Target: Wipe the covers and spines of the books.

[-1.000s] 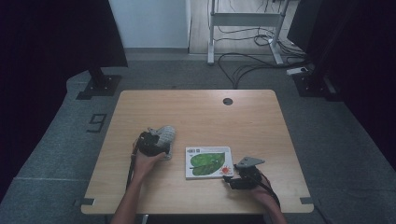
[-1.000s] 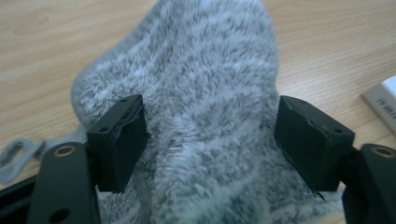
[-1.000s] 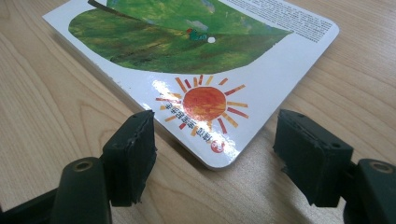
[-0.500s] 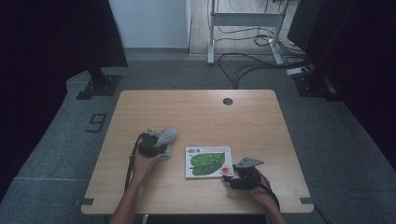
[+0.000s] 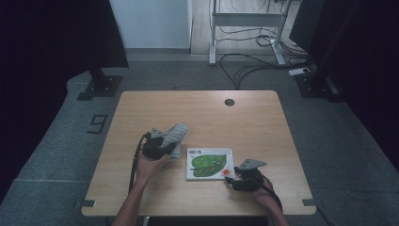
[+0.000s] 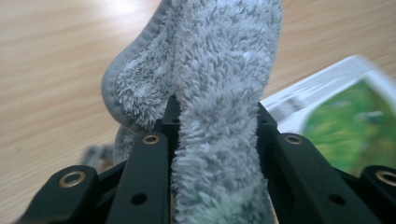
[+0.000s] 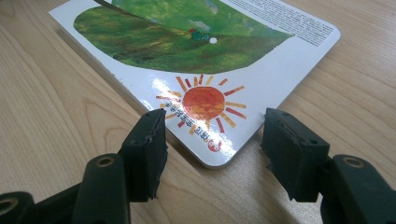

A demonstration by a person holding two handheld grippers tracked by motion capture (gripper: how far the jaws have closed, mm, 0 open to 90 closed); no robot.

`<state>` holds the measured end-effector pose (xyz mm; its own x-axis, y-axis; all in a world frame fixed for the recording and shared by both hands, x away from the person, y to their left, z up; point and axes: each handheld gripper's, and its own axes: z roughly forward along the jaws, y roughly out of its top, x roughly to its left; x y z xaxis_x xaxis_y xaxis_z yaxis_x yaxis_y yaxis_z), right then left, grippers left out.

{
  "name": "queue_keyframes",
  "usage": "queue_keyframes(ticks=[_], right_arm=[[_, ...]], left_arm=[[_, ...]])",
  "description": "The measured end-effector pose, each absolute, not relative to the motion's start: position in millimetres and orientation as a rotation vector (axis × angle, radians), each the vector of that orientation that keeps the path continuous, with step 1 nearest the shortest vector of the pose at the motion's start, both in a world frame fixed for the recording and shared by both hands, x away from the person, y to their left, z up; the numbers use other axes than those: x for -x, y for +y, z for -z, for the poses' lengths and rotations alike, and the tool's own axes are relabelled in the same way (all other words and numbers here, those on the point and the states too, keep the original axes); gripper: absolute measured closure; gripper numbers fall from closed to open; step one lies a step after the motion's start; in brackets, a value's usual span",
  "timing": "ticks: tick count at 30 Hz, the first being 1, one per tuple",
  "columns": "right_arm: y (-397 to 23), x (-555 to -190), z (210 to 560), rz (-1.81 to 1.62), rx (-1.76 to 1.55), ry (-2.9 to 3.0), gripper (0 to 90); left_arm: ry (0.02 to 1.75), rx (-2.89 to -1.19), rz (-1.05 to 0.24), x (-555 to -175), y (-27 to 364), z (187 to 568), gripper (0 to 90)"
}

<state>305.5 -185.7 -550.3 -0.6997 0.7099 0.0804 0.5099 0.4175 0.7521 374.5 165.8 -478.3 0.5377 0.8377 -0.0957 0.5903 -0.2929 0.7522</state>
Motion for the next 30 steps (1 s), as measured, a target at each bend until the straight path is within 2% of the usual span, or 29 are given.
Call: queue_keyframes(ticks=[6,20,30], right_arm=[[-185.8,-305.5,550.6,-1.159,-1.068,2.424,38.8],[-186.3,-305.8,551.0,-1.167,-1.068,2.421,38.6],[-185.5,-305.4,550.9,-1.162,-1.073,2.418,38.6]], left_arm=[[1.049,-2.009,-0.397,-364.5,145.4,462.9,68.2],[0.938,-2.068,-0.323,-357.0,97.2,464.9,68.3],[0.830,-2.178,-0.284,-346.9,34.2,482.7,68.2]])
